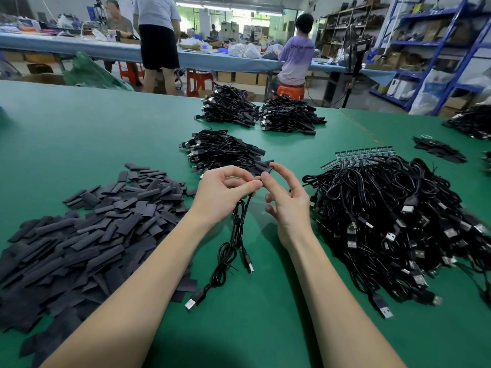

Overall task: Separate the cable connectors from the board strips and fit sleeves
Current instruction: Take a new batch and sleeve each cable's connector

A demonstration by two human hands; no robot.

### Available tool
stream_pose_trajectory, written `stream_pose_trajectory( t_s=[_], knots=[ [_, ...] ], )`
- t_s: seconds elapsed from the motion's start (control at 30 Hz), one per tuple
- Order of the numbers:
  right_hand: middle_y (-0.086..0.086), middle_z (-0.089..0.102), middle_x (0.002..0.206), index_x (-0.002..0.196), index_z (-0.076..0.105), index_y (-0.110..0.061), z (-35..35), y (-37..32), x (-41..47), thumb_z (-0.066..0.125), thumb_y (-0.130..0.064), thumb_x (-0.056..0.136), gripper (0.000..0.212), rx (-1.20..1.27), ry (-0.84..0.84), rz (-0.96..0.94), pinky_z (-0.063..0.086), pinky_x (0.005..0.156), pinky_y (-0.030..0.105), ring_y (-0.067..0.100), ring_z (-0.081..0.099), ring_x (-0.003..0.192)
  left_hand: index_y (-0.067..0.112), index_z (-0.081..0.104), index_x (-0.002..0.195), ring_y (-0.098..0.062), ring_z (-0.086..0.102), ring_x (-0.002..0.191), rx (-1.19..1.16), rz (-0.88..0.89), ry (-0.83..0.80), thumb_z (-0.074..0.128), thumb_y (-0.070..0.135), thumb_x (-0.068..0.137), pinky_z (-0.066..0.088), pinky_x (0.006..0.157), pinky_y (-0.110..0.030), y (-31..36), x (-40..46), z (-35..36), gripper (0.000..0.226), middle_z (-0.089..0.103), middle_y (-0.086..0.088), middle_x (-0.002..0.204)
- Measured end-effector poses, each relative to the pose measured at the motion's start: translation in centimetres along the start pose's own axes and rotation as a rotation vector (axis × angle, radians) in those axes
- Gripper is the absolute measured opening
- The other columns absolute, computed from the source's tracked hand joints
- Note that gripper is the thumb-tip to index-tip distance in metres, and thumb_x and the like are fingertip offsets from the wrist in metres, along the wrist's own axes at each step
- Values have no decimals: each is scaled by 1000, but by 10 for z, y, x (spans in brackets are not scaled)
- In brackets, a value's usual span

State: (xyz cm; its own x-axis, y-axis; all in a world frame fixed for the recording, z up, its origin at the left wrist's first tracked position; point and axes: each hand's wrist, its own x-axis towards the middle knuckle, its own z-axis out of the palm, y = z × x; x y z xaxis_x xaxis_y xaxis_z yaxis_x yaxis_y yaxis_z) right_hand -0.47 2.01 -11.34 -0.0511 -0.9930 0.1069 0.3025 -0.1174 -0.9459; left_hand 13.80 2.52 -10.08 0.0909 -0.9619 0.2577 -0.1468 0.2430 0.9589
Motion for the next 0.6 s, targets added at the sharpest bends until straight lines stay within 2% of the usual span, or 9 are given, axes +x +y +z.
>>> stream_pose_trajectory(
  t_s=[0.17,0.23,0.3,0.4,0.47,0.53,0.6],
  knots=[
    [-4,73,83,113,73,-32,6,1,-2,79,-19,89,29,153,13,97,41,49,17,7,46,59,17,73,82,-6,72,75,13,30,-12,83,16,82,54,83,-21,1,0,0,10,77,-9,76],
    [-1,77,92,116,72,-29,6,-1,-1,79,-17,88,31,184,10,123,41,49,16,7,47,61,16,71,84,-4,73,77,29,51,-46,82,16,83,53,80,-17,3,0,-1,11,77,-5,77],
    [2,78,97,116,70,-28,4,-4,1,78,-15,88,32,198,10,125,41,50,16,7,46,62,20,69,90,-4,72,81,114,20,-87,84,26,82,52,78,-17,6,1,-4,18,77,1,84],
    [1,78,94,118,67,-27,-2,-11,7,76,-12,90,33,260,56,96,39,48,14,7,44,61,29,63,103,-10,69,91,392,-134,-266,87,52,69,53,85,-27,5,3,-12,47,70,6,104],
    [-1,78,90,120,67,-27,-5,-14,10,75,-12,90,34,285,103,80,38,46,14,6,43,58,27,62,112,-19,70,88,443,-205,-386,88,48,70,52,85,-34,4,2,-13,54,73,-1,103],
    [-2,77,88,125,66,-26,-8,-16,13,74,-13,92,37,326,137,64,38,45,13,6,44,57,25,58,116,-13,69,80,409,-200,-348,87,41,76,50,76,-31,5,1,-10,52,76,0,96],
    [-3,77,91,131,63,-26,-10,-16,15,72,-16,94,39,350,158,50,39,45,13,5,47,57,28,54,107,1,63,64,371,-160,-224,85,38,78,44,61,-22,8,2,-10,44,76,6,86]
  ],
)
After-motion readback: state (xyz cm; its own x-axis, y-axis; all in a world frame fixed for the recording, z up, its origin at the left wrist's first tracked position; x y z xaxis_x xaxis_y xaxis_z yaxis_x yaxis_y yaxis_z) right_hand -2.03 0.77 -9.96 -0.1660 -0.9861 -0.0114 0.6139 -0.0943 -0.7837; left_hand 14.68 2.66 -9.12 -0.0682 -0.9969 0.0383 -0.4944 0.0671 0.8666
